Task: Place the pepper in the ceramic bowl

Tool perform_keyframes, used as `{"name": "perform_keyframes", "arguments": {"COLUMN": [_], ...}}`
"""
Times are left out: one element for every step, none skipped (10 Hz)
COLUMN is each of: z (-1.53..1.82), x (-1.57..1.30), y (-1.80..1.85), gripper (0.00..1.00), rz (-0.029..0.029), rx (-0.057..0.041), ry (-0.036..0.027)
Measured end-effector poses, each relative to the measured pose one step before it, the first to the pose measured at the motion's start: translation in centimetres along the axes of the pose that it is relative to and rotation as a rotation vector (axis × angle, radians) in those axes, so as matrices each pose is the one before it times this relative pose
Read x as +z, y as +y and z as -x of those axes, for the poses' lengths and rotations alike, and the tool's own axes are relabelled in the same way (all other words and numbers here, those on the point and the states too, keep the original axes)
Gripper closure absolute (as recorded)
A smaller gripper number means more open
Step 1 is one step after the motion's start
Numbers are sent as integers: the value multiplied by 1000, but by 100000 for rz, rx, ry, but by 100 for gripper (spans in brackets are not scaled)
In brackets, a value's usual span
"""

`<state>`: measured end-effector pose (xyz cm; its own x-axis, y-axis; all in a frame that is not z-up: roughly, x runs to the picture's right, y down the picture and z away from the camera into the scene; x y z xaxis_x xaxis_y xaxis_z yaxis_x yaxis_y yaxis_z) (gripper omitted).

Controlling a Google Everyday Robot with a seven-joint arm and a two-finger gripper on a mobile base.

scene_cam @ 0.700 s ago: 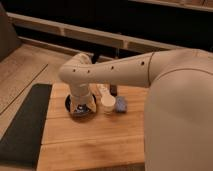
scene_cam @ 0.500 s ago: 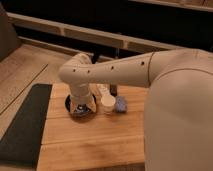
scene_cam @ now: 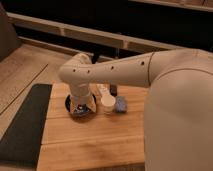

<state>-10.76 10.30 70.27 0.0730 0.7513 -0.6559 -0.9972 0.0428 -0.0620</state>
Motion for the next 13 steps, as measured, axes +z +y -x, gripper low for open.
{"name": "perform_keyframes", "arguments": {"z": [0,0,0,0,0,1,0,-1,1,-1,8,66,567], "x": [1,-1,1,1,-1,1,-1,4,-7,5,-3,-33,-340], "y": [2,-1,1,0,0,-9,-3,0,3,0,2,16,-119], "gripper": [35,35,35,35,35,35,35,35,35,35,35,35,35], "rz": [0,4,0,3,0,-4,2,-5,7,-1,-27,-194,-816], "rx": [-4,2,-1,1,0,14,5,0,-1,-2,-33,-175,-641], "ry": [-1,-2,2,1,0,-1,-1,3,-7,7,-40,-346,-2304]}}
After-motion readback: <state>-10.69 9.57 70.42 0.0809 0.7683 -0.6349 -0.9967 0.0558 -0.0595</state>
